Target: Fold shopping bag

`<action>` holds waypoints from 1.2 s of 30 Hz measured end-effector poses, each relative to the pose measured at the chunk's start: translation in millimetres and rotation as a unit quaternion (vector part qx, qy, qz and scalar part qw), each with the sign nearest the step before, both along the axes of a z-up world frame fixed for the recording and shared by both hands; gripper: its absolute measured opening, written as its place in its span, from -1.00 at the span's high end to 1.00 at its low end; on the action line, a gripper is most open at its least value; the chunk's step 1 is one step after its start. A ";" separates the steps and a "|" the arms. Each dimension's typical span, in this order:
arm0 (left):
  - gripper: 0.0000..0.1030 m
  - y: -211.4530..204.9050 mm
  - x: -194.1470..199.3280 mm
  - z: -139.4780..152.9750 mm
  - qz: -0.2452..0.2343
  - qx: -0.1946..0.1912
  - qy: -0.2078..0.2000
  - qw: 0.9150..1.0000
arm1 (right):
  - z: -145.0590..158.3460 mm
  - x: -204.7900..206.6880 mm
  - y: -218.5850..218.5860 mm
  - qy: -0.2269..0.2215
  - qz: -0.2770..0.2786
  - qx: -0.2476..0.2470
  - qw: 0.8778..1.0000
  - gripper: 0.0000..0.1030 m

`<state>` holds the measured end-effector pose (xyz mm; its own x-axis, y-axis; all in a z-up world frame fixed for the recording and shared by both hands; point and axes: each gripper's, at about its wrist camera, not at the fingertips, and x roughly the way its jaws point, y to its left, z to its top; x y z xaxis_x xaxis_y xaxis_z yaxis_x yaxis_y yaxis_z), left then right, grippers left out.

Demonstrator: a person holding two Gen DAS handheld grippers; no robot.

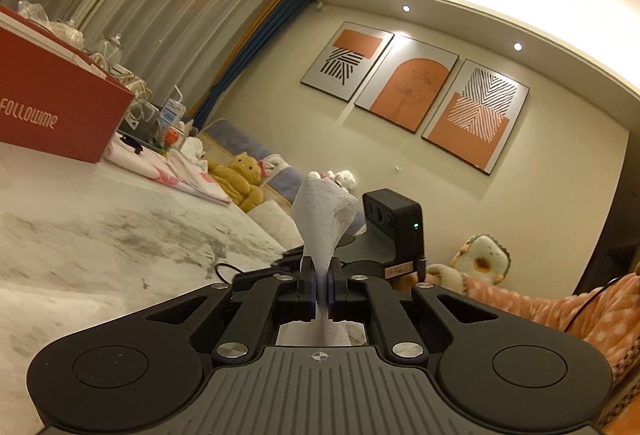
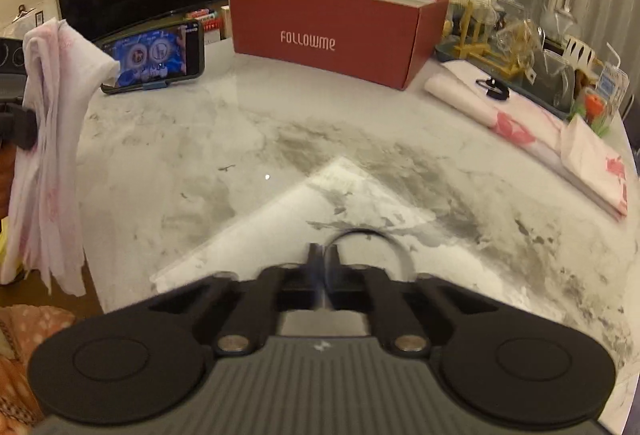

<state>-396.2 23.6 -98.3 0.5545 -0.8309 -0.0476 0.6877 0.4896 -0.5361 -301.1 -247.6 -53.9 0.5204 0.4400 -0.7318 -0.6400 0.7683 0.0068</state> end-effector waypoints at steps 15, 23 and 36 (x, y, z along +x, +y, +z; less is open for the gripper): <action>0.90 -37.8 -15.3 21.7 0.046 0.172 -0.099 0.979 | 80.5 -56.1 -37.4 0.026 0.023 0.277 0.960 1.00; 0.90 -34.7 -33.1 36.1 0.003 0.143 -0.135 0.980 | 73.8 -46.7 -55.9 0.078 0.027 0.353 0.932 1.00; 0.90 -50.4 -44.6 42.6 -0.024 0.196 -0.164 0.967 | 67.7 -45.5 -60.3 0.161 0.096 0.375 0.908 0.99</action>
<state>-440.8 -26.8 -55.6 0.5548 -0.8098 -0.1910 0.8160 0.5744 -0.0652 -346.6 -307.9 13.8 0.1939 0.9376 -0.2887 -0.6340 0.3443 0.6925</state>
